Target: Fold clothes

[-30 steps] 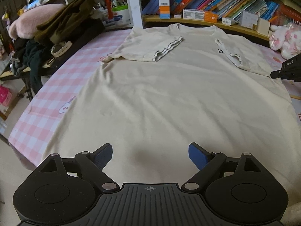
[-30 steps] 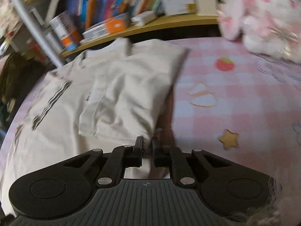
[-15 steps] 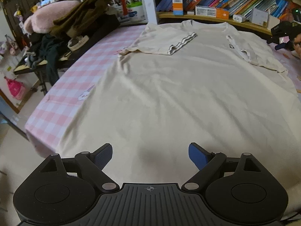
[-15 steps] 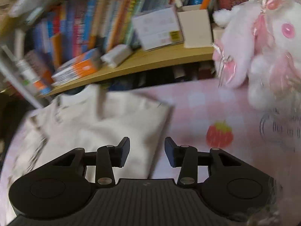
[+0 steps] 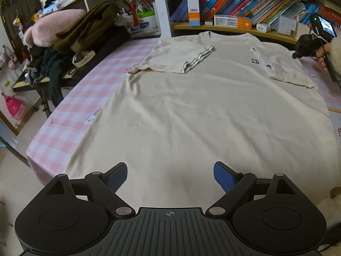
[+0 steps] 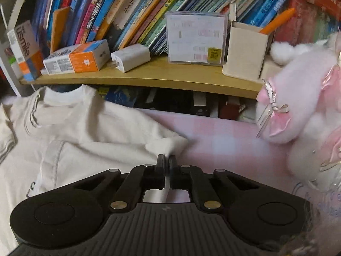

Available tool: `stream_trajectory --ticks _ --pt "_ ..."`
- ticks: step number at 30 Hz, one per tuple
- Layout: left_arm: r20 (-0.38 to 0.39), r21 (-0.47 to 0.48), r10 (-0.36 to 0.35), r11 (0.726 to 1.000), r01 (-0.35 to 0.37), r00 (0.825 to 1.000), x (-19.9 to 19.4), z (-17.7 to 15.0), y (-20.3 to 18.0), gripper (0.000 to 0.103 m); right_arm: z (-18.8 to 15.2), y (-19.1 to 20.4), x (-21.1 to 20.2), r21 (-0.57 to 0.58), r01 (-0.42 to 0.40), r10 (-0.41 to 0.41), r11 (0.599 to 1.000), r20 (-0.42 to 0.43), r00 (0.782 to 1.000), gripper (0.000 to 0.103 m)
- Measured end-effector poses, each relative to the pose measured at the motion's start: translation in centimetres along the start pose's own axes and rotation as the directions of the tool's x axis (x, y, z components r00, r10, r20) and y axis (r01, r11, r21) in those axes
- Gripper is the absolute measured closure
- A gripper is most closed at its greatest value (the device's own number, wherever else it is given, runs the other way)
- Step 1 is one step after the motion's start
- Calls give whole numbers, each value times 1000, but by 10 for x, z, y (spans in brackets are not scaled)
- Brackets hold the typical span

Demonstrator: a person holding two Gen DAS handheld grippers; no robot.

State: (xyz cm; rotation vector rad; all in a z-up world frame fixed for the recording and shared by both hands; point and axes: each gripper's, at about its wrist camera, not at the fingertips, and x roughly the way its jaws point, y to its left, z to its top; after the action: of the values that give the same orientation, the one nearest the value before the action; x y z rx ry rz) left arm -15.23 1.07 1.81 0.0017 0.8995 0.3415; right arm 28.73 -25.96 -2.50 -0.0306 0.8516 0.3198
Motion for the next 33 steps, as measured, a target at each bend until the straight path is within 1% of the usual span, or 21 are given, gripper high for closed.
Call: stream_trajectory --ticks 3,5,6,7,9,13,17,27,33 --pt "2 -17 11 1000 -11 1000 1 9 5 13 -1 -5 -2 19 -13 13 1000 -2 1000 96" --pt "8 -33 25 999 -24 1000 2 16 9 13 -3 -7 -10 58 -25 24 998 22 999 89" --pt "17 -39 34 999 -33 999 1 20 11 13 -6 -9 -17 72 -36 33 997 38 999 81" --pt "26 -46 43 998 -42 999 -1 23 13 13 -9 -7 -24 77 -48 44 996 52 998 75" --pt "41 -55 63 997 -60 997 -4 29 15 13 -17 -2 -40 62 -67 62 996 75 995 69" --pt "51 -60 97 994 -94 994 -9 39 14 13 -40 11 -77 25 -100 97 995 99 990 53" --pt "53 -63 85 995 -81 995 -9 40 8 13 -72 24 -111 -3 -130 129 992 95 987 47" --pt "53 -21 39 999 -38 998 -12 35 -7 12 -134 49 -168 -62 -145 150 988 85 985 28" --pt "88 -8 -5 1000 6 996 -14 41 -3 12 -163 56 -194 -58 -144 148 988 68 987 24"
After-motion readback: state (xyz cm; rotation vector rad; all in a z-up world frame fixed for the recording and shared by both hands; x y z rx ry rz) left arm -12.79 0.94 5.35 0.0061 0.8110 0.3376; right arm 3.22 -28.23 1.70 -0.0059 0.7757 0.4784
